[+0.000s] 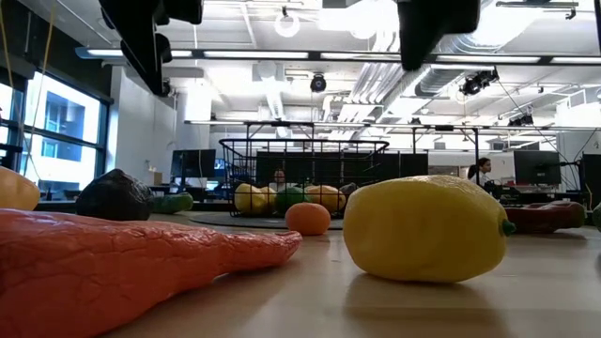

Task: Build produce basket
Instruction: Put the yellow lemon into the basket

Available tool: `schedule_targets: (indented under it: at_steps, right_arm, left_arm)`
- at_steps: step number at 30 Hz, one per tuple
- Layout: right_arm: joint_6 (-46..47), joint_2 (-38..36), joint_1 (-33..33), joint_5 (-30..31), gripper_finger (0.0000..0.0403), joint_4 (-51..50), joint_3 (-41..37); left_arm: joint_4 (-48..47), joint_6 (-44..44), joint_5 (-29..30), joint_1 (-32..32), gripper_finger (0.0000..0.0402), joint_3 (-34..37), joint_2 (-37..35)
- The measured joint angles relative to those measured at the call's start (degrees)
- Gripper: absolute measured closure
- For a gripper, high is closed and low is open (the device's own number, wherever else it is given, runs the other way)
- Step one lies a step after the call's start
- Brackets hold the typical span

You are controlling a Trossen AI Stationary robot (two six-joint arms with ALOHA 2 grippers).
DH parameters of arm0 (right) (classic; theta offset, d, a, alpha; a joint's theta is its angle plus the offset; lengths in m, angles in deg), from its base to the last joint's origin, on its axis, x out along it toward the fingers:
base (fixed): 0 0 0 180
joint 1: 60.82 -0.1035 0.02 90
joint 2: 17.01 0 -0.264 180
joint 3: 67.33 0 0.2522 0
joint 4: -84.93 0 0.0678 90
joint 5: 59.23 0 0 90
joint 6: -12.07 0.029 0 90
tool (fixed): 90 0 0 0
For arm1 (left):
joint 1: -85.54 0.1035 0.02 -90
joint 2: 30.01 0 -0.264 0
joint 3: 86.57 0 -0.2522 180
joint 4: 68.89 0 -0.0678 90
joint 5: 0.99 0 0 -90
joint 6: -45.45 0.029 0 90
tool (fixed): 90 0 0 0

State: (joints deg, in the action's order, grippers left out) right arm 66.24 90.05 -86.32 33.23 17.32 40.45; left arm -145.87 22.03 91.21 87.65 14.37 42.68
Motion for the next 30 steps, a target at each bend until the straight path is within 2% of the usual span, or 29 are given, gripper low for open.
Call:
schedule_targets:
  at_steps: [6,19,30]
  right_arm:
    - [-0.01,4.32,-1.24,-4.45,0.0092,5.33,0.00]
    - [2.67,12.30,-1.62,-4.75,0.0092,6.89,0.00]
    - [7.87,17.73,-1.53,-9.22,0.0103,8.41,0.00]
  left_arm:
    - [0.00,-0.01,-0.03,0.00,0.0146,0.00,0.00]
    - [-0.02,0.48,-0.02,-0.02,0.0146,0.00,0.00]
    - [-0.24,0.83,-0.02,0.00,0.0146,0.00,0.00]
